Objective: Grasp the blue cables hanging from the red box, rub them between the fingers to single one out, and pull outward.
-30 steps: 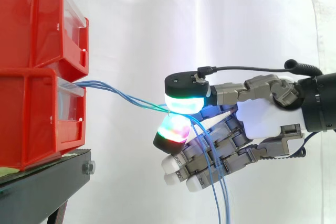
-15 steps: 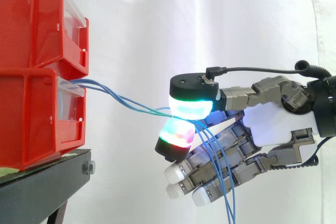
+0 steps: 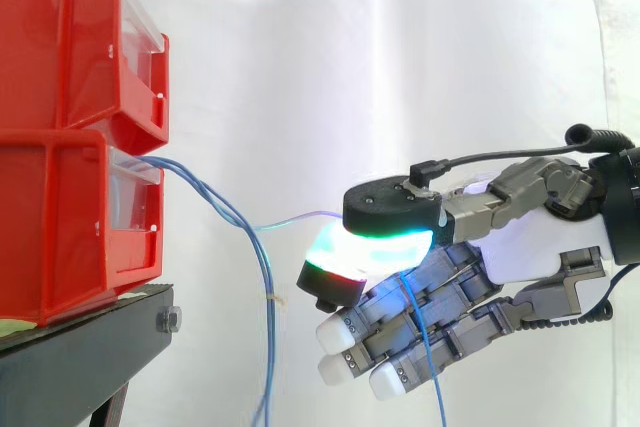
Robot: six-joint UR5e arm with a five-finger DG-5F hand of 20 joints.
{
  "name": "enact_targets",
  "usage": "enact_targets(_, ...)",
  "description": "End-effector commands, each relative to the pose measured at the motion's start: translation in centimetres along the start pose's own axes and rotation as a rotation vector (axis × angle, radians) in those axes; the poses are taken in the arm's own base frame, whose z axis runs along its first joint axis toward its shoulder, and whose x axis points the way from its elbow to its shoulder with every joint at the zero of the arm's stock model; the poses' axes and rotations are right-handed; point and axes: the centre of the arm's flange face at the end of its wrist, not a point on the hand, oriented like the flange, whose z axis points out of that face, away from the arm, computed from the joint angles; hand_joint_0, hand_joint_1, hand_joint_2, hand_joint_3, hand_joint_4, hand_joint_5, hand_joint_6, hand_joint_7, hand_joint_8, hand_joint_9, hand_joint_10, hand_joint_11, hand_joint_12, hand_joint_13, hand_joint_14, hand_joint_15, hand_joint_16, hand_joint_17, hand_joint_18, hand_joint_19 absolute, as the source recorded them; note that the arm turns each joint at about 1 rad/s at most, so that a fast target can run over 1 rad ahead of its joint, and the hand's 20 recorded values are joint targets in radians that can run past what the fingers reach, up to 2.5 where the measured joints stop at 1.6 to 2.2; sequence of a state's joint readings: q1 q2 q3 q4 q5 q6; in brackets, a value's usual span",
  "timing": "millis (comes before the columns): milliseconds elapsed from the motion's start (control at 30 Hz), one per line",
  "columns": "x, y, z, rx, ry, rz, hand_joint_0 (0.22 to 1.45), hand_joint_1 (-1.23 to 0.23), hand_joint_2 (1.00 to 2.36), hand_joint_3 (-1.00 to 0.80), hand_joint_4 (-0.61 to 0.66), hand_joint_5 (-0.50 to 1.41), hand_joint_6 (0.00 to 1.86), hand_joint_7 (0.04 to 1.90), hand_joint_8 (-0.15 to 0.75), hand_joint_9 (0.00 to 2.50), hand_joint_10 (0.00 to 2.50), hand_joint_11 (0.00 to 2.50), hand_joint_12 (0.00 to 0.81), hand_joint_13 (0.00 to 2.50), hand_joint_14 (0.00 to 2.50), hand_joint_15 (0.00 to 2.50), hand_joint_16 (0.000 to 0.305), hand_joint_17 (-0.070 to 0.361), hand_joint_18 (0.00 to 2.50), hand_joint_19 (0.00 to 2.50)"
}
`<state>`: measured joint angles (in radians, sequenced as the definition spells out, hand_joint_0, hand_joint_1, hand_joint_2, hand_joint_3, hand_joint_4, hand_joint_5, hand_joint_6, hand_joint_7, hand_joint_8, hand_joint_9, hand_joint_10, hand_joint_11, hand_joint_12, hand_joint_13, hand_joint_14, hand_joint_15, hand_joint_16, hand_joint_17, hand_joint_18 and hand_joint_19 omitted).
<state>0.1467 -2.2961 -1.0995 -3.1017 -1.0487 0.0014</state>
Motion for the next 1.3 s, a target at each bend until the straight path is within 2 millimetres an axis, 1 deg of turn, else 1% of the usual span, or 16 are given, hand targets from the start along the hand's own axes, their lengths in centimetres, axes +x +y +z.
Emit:
enact_targets(0, 0.12, 0.07, -0.05, -0.001, 0.010, 0.000, 0.58, -0.88, 1.00, -0.50, 0.17, -0.18, 0.92, 0.88, 0.297, 0.76, 0.01, 0.42, 0.390, 0.63, 0.01, 0.35, 0.045, 0.101, 0.59, 0.32)
enact_targets(100, 0.20, -0.03, -0.01, 0.001, 0.016, 0.000, 0.49, -0.78, 1.00, -0.50, 0.18, -0.16, 0.90, 0.89, 0.325, 0.80, 0.01, 0.40, 0.413, 0.65, 0.01, 0.36, 0.050, 0.113, 0.60, 0.33)
enact_targets(167, 0.21, -0.04, -0.03, 0.002, 0.018, -0.001, 0.46, -0.72, 1.00, -0.50, 0.18, -0.15, 0.88, 0.90, 0.333, 0.82, 0.01, 0.38, 0.427, 0.66, 0.01, 0.37, 0.053, 0.119, 0.61, 0.35)
enact_targets(267, 0.07, 0.04, -0.04, 0.002, 0.017, -0.001, 0.44, -0.58, 1.00, -0.50, 0.18, -0.13, 0.84, 0.90, 0.345, 0.85, 0.01, 0.35, 0.443, 0.69, 0.01, 0.37, 0.056, 0.126, 0.62, 0.37)
enact_targets(367, 0.11, 0.02, 0.02, 0.001, 0.017, -0.002, 0.46, -0.47, 1.00, -0.50, 0.18, -0.10, 0.78, 0.91, 0.338, 0.86, 0.01, 0.31, 0.431, 0.68, 0.01, 0.37, 0.055, 0.124, 0.61, 0.40)
enact_targets(467, 0.16, -0.04, -0.03, 0.002, 0.013, -0.004, 0.52, -0.37, 1.00, -0.50, 0.16, -0.09, 0.73, 0.99, 0.310, 0.86, 0.01, 0.30, 0.404, 0.66, 0.01, 0.39, 0.050, 0.112, 0.56, 0.43)
enact_targets(533, -0.03, -0.04, 0.05, 0.001, 0.012, -0.006, 0.55, -0.39, 1.00, -0.48, 0.15, -0.09, 0.72, 1.00, 0.309, 0.86, 0.01, 0.31, 0.398, 0.66, 0.01, 0.39, 0.048, 0.108, 0.54, 0.45)
enact_targets(633, -0.14, -0.05, 0.08, 0.001, 0.010, -0.009, 0.59, -0.53, 1.01, -0.34, 0.15, -0.09, 0.72, 1.07, 0.308, 0.86, 0.01, 0.32, 0.395, 0.66, 0.01, 0.40, 0.047, 0.106, 0.54, 0.44)
enact_targets(833, -0.01, 0.03, 0.07, -0.001, 0.013, -0.008, 0.58, -0.65, 1.01, -0.19, 0.17, -0.14, 0.84, 0.95, 0.336, 0.86, 0.01, 0.38, 0.428, 0.69, 0.01, 0.39, 0.052, 0.117, 0.60, 0.42)
enact_targets(1000, 0.08, 0.04, 0.03, -0.001, 0.013, -0.008, 0.59, -0.73, 1.01, -0.10, 0.19, -0.15, 0.88, 0.96, 0.345, 0.85, 0.01, 0.40, 0.446, 0.70, 0.01, 0.39, 0.055, 0.125, 0.63, 0.39)
enact_targets(1033, 0.07, 0.16, 0.01, -0.003, 0.013, -0.007, 0.59, -0.73, 1.01, -0.11, 0.19, -0.15, 0.89, 0.95, 0.341, 0.84, 0.01, 0.40, 0.446, 0.69, 0.01, 0.39, 0.055, 0.124, 0.63, 0.39)
enact_targets(1067, 0.08, 0.04, 0.03, -0.001, 0.013, -0.008, 0.58, -0.73, 1.01, -0.17, 0.20, -0.16, 0.89, 0.94, 0.332, 0.83, 0.01, 0.40, 0.438, 0.69, 0.01, 0.40, 0.054, 0.122, 0.62, 0.40)
enact_targets(1100, 0.08, 0.02, 0.02, 0.001, 0.013, -0.009, 0.55, -0.69, 1.01, -0.28, 0.18, -0.15, 0.88, 0.98, 0.313, 0.83, 0.01, 0.40, 0.407, 0.66, 0.01, 0.40, 0.049, 0.109, 0.57, 0.44)
enact_targets(1133, -0.06, 0.11, 0.01, 0.001, 0.012, -0.009, 0.53, -0.67, 1.01, -0.38, 0.17, -0.14, 0.87, 0.98, 0.317, 0.84, 0.01, 0.37, 0.410, 0.67, 0.01, 0.40, 0.050, 0.112, 0.58, 0.43)
enact_targets(1167, -0.05, 0.18, 0.02, -0.001, 0.012, -0.008, 0.52, -0.58, 1.00, -0.48, 0.17, -0.12, 0.85, 1.02, 0.316, 0.88, 0.01, 0.33, 0.410, 0.68, 0.01, 0.39, 0.050, 0.114, 0.59, 0.43)
enact_targets(1267, 0.07, 0.81, 0.20, -0.013, 0.013, -0.001, 0.55, -0.37, 1.00, -0.50, 0.17, -0.08, 0.77, 1.03, 0.286, 0.93, 0.01, 0.24, 0.391, 0.70, 0.01, 0.39, 0.047, 0.106, 0.58, 0.46)
